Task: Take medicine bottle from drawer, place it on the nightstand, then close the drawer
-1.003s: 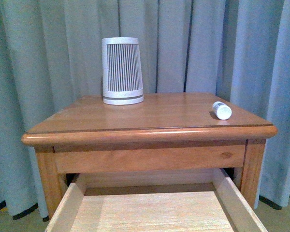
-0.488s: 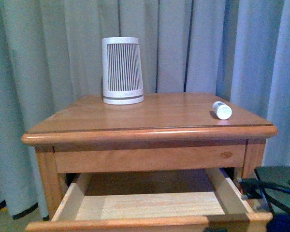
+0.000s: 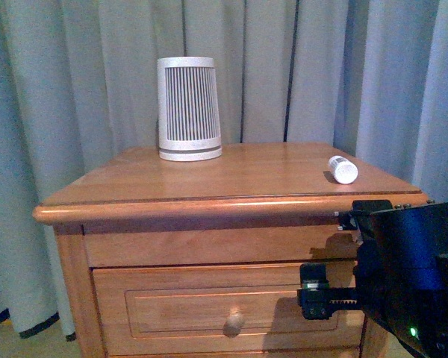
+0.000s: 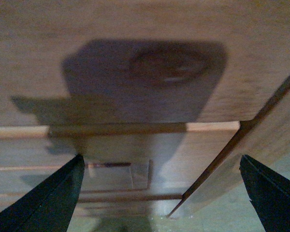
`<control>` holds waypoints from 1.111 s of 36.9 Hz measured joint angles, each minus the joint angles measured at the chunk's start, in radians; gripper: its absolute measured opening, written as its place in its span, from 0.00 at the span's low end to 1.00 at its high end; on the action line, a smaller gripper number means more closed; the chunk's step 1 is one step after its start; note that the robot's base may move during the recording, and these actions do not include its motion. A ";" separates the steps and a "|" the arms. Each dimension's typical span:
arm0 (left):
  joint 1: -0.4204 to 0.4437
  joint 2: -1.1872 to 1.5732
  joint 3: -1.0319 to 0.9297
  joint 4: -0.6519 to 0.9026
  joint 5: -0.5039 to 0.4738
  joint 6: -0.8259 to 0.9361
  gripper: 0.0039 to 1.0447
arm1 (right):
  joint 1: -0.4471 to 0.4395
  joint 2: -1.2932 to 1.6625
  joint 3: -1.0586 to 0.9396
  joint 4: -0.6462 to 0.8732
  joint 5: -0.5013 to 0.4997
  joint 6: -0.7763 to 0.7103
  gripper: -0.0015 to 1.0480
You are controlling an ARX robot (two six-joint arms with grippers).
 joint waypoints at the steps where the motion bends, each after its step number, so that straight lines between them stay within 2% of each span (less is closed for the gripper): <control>1: 0.000 0.000 0.000 0.000 0.000 0.000 0.94 | -0.001 0.006 0.008 -0.012 -0.003 -0.002 0.93; 11: 0.000 0.000 0.000 0.000 0.000 0.000 0.94 | 0.008 -0.006 0.018 -0.067 -0.010 0.015 0.93; 22: 0.000 0.000 0.000 0.000 0.000 0.000 0.94 | -0.008 -0.371 -0.278 -0.191 -0.010 0.145 0.93; 32: 0.000 0.000 0.000 0.000 0.000 0.000 0.94 | -0.139 -0.898 -0.556 -0.364 0.009 0.145 0.93; 41: 0.000 0.000 0.000 0.000 0.000 0.000 0.94 | -0.129 -1.453 -0.660 -0.508 0.069 0.013 0.93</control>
